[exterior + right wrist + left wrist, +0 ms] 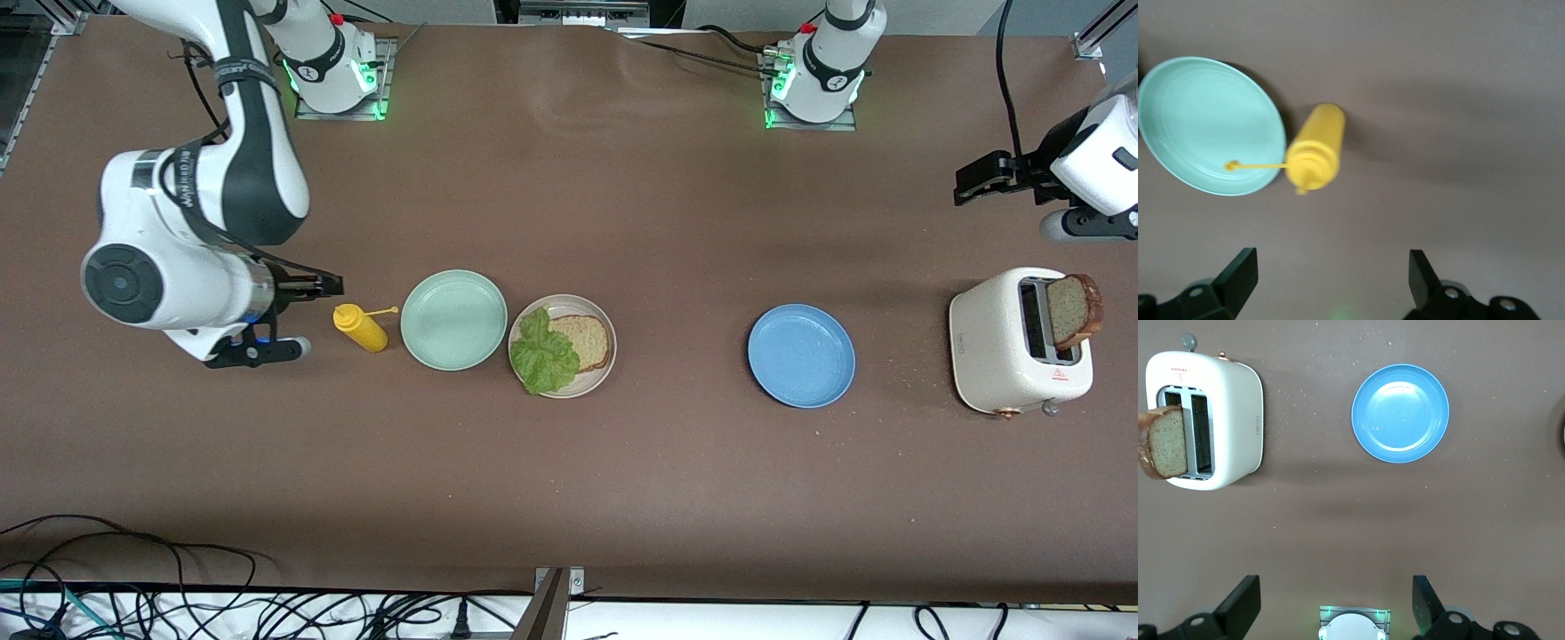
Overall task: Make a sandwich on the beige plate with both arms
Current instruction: 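Move the right gripper back toward the mustard bottle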
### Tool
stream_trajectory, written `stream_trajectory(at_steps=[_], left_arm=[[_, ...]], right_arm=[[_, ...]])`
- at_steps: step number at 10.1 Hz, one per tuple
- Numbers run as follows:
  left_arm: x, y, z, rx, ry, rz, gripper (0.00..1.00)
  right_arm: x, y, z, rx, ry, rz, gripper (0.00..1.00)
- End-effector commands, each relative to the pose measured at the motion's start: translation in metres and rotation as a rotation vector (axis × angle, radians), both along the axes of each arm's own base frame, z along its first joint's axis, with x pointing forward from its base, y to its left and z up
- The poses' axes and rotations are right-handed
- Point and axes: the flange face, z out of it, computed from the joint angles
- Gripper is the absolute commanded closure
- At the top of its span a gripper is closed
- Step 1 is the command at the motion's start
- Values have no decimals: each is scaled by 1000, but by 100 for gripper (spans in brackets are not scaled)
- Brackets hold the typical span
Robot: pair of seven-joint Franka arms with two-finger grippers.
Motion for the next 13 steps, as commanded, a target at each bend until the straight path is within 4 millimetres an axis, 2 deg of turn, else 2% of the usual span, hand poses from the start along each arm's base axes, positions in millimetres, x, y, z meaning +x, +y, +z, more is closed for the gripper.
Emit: stream_trajectory(at_steps=[1, 3, 4, 5, 6, 8, 10, 11, 13], left_arm=[[3, 5, 5, -12, -1, 12, 0], [3, 9, 6, -14, -3, 18, 0], [4, 9, 5, -16, 0, 15, 0], [4, 9, 5, -12, -1, 15, 0], [4, 7, 5, -6, 0, 21, 0], [7, 6, -1, -7, 9, 18, 0], [9, 2, -7, 1, 20, 12, 0], [10, 5, -7, -1, 21, 17, 0], [10, 6, -10, 1, 27, 20, 0]], right_arm=[[-16, -52, -19, 178, -15, 40, 0], [-27, -98, -45, 351, -54, 129, 0], [-34, -111, -59, 443, -70, 180, 0], [-35, -127, -64, 541, -119, 281, 0], [-36, -135, -65, 608, -159, 379, 0], [-38, -147, -66, 668, -182, 416, 0], [-37, -151, -79, 772, -247, 473, 0], [-38, -149, -96, 855, -255, 454, 0], [-37, -160, -127, 947, -350, 547, 0]])
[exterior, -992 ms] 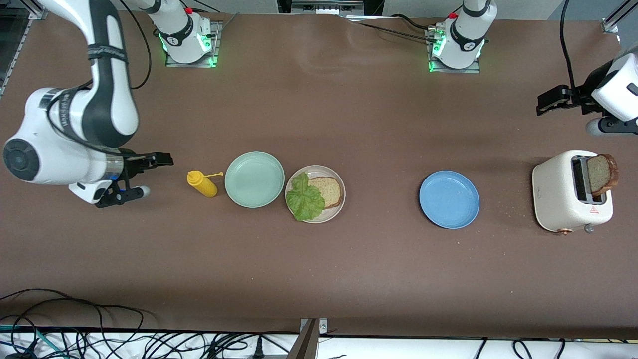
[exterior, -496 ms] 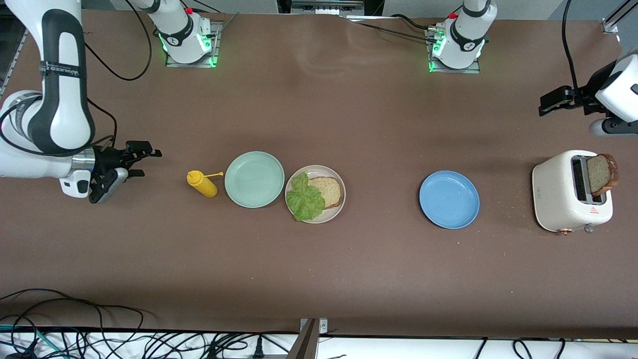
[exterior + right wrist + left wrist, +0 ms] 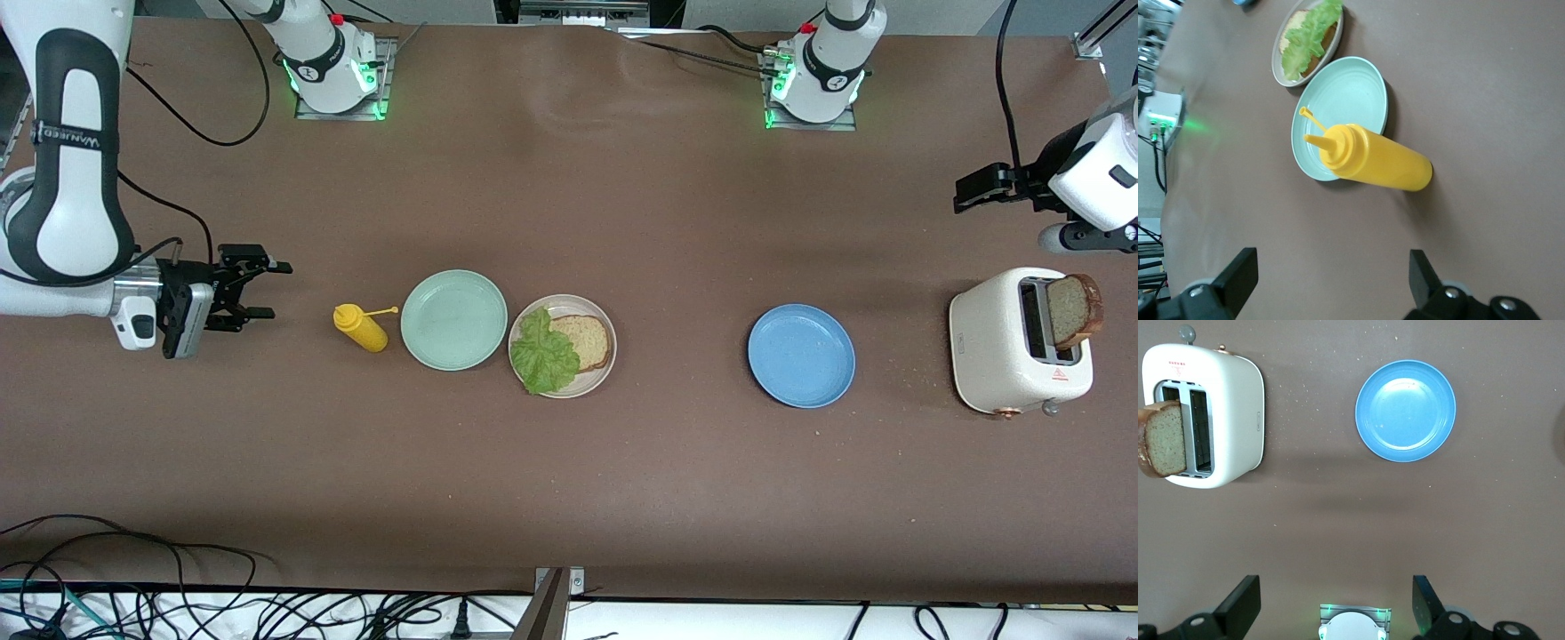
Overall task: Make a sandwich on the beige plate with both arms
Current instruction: 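Lower the open right gripper around the yellow mustard bottle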
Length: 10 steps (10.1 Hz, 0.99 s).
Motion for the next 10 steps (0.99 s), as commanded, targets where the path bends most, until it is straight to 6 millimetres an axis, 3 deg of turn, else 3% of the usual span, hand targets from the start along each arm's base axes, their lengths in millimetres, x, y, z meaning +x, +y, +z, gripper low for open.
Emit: stream_trajectory(at_steps=[1, 2, 4, 5, 6, 10], left_arm=[[3, 0, 2, -1, 5, 5, 0], [3, 2, 4, 1, 2, 8, 0], [3, 2, 4, -3, 2, 1, 0], [3, 0, 4, 0, 1, 2, 0], [3, -1, 5, 0, -1, 1, 0], [1, -7, 9, -1, -7, -10, 0]], right_arm=[[2, -11, -31, 110, -109, 67, 0], [2, -10, -40, 149, -147, 105, 0], [-3, 4, -77, 314, -219, 191, 0], [4, -4, -98, 364, -330, 271, 0], [9, 2, -110, 433, -396, 331, 0], [22, -8, -107, 486, -559, 376, 0]])
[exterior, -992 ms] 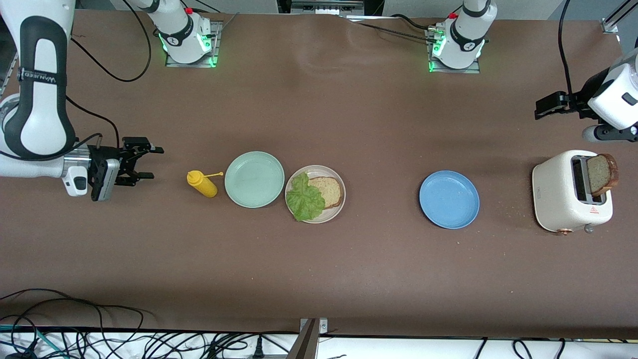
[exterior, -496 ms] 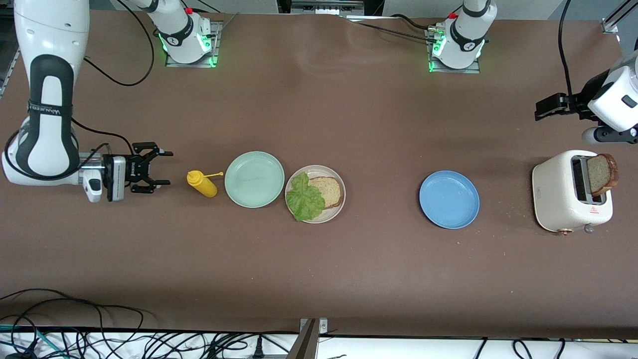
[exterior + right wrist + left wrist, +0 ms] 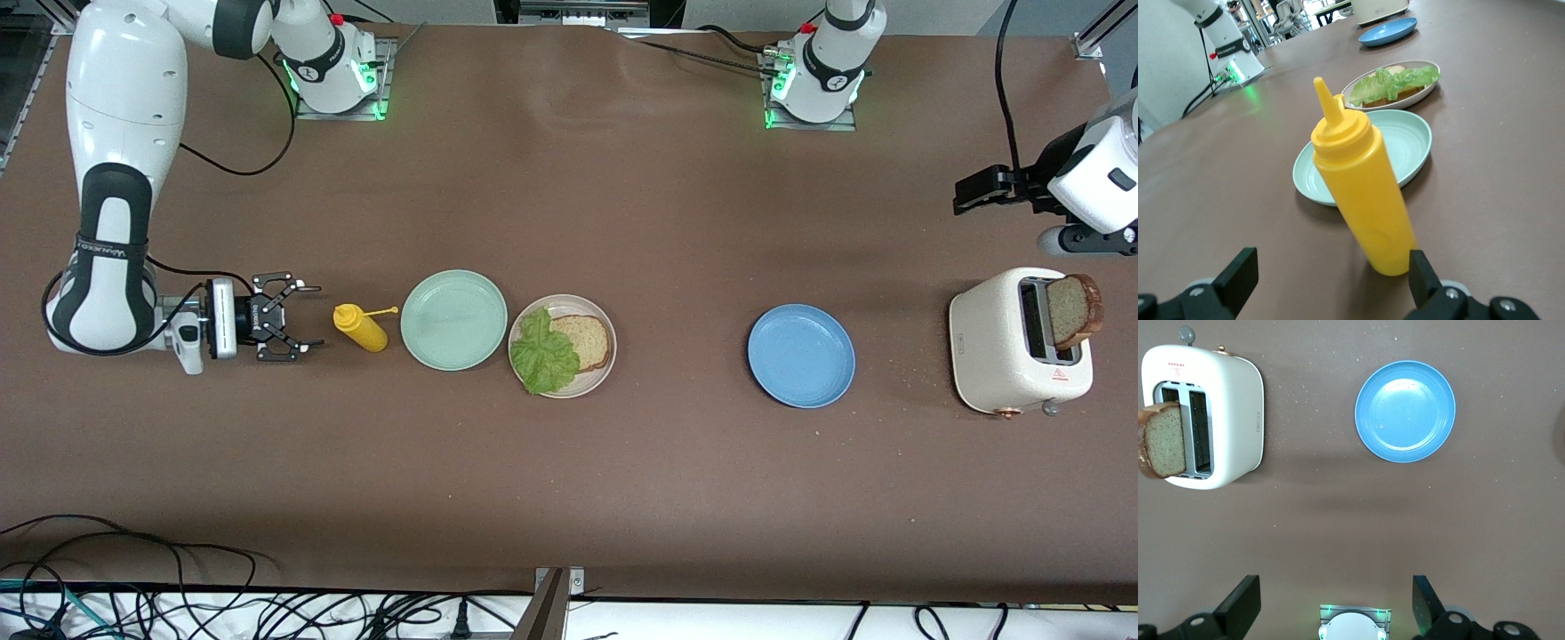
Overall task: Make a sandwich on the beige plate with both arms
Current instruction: 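Lower the open right gripper around the yellow mustard bottle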
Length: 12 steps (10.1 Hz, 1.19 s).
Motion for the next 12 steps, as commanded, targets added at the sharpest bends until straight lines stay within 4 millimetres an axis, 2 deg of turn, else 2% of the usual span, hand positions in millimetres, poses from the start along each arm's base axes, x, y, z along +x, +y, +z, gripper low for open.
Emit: stream_trajectory(at_steps=[1, 3, 4, 7, 8, 9, 10, 12], left_arm=[[0, -3, 10, -4, -7, -1, 0], [0, -3, 9, -1, -6, -1, 0], [-1, -7, 9, 1, -6, -7, 0], [0, -5, 8, -1, -4, -6, 0], [0, -5, 8, -1, -4, -6, 0], [0, -6, 8, 1, -4, -6, 0], [0, -6, 8, -1, -4, -7, 0], [0, -6, 7, 0, -3, -7, 0]], right_arm=[[8, 8, -2, 83, -58, 8, 0], [7, 19, -31, 179, -97, -15, 0], [6, 25, -37, 212, -91, -21, 0], [9, 39, -41, 262, -93, -48, 0], [9, 44, -43, 267, -83, -45, 2], [7, 51, -46, 282, -72, -35, 9], [6, 52, -49, 282, -67, -32, 19], [6, 52, -49, 283, -71, -32, 80]])
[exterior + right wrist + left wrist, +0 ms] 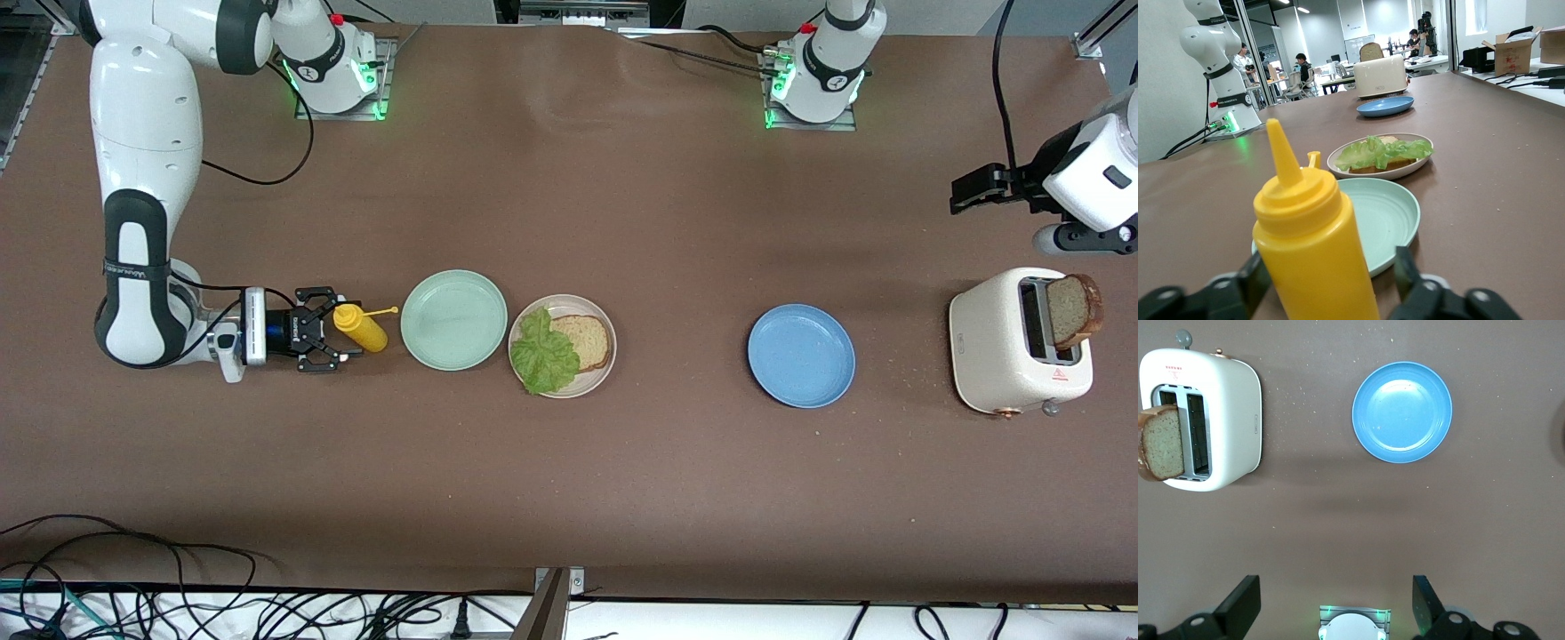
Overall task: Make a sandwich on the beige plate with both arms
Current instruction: 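Lower the open right gripper around the yellow mustard bottle, then grasp the mustard bottle with the right gripper and lift it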
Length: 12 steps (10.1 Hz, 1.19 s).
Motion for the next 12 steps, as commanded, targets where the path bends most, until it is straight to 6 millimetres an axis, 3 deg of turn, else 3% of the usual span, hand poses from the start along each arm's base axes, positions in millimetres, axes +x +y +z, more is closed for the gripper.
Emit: stream_trajectory(at_steps=[1, 2, 5, 10, 12], left_arm=[[0, -2, 6, 0, 1, 0, 0], [0, -3, 7, 0, -1, 0, 0], [0, -5, 7, 0, -1, -5, 0], [0, -5, 6, 2, 1, -5, 0], [0, -4, 6, 2, 1, -3, 0]], right_arm=[[6, -3, 0, 30, -8, -5, 93], [8, -1, 3, 32, -12, -2, 100], [21, 9, 23, 11, 61, -16, 100], [91, 45, 119, -316, 274, -3, 100], [99, 88, 134, -459, 380, -40, 100]])
